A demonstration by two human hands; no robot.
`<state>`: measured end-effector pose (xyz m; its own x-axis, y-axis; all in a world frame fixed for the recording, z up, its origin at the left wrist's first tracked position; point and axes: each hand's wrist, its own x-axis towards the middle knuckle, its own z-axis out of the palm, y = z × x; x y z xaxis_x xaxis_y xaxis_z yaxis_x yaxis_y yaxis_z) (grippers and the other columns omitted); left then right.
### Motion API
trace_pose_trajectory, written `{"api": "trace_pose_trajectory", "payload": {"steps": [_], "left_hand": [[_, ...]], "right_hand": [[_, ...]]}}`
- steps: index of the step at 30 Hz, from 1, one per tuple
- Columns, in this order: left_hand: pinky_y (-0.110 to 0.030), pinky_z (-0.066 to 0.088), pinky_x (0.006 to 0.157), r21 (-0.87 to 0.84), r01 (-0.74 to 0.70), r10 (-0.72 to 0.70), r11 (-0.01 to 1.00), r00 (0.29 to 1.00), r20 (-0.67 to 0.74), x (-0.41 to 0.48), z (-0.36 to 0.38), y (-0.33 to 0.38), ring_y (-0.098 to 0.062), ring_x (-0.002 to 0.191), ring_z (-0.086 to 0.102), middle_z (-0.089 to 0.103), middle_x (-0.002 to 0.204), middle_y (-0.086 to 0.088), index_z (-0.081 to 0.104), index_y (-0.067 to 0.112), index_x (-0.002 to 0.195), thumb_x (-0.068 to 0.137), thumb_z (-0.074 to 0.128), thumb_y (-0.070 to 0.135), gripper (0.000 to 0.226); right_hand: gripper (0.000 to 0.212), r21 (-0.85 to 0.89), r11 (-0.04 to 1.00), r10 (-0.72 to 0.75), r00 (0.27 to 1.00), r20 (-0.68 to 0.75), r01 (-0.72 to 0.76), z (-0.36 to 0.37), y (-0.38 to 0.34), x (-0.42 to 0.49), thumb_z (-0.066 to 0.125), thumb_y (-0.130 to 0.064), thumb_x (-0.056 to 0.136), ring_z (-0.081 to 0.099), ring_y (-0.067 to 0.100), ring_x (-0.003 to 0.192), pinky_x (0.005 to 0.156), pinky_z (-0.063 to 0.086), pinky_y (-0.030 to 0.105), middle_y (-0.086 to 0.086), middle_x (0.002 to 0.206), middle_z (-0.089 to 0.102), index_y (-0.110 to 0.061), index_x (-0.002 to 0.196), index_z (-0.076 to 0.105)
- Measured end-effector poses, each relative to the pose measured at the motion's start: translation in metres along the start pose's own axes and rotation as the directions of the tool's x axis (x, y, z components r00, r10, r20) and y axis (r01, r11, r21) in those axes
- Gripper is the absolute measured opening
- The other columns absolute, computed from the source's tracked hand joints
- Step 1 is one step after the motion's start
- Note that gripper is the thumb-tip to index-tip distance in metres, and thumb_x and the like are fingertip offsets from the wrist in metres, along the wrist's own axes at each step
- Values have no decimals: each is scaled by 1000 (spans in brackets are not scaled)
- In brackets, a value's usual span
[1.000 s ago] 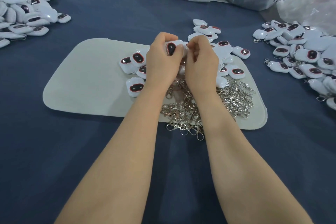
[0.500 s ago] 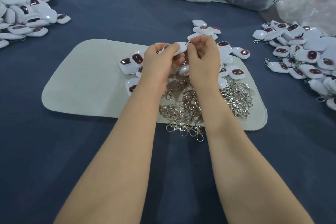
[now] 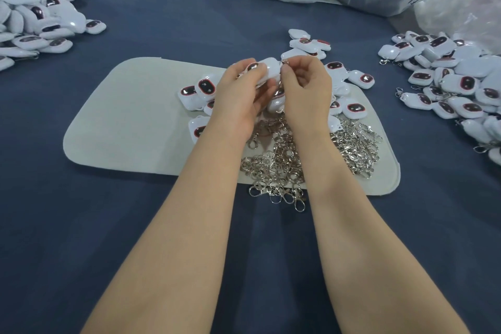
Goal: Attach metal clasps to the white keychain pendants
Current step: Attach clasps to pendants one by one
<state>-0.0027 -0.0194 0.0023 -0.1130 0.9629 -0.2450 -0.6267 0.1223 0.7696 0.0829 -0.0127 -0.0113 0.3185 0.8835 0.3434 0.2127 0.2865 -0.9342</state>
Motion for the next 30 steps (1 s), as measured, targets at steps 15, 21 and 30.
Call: {"api": "trace_pose_trajectory", "payload": {"steps": [15,21,30], "left_hand": [[-39,54,81,534,-469,501,704,860,96,-3,-2,-8,-26,82,66,67,93,-10,49,27,105,89,58,10,25],[-21,47,76,643,-612,626,461,738,254,-4,-2,-12,-11,78,57,60,94,10,57,20,119,89,57,10,32],[-16,51,57,126,-170,181,977,980,-79,1,0,-4,-5,55,57,58,70,-1,60,1,101,93,57,8,11]], "right_hand": [[8,-265,941,-220,975,-5,211,-1,2,-5,52,-1,89,54,17,78,74,45,28,0,82,59,-3,90,60],[9,-331,914,-238,971,23,232,-1,6,-5,51,-1,88,52,20,75,68,38,25,4,80,60,-2,87,59],[9,-213,964,-155,988,28,157,3,-4,-6,55,-4,89,56,12,83,78,42,16,-2,89,61,-9,95,59]]}}
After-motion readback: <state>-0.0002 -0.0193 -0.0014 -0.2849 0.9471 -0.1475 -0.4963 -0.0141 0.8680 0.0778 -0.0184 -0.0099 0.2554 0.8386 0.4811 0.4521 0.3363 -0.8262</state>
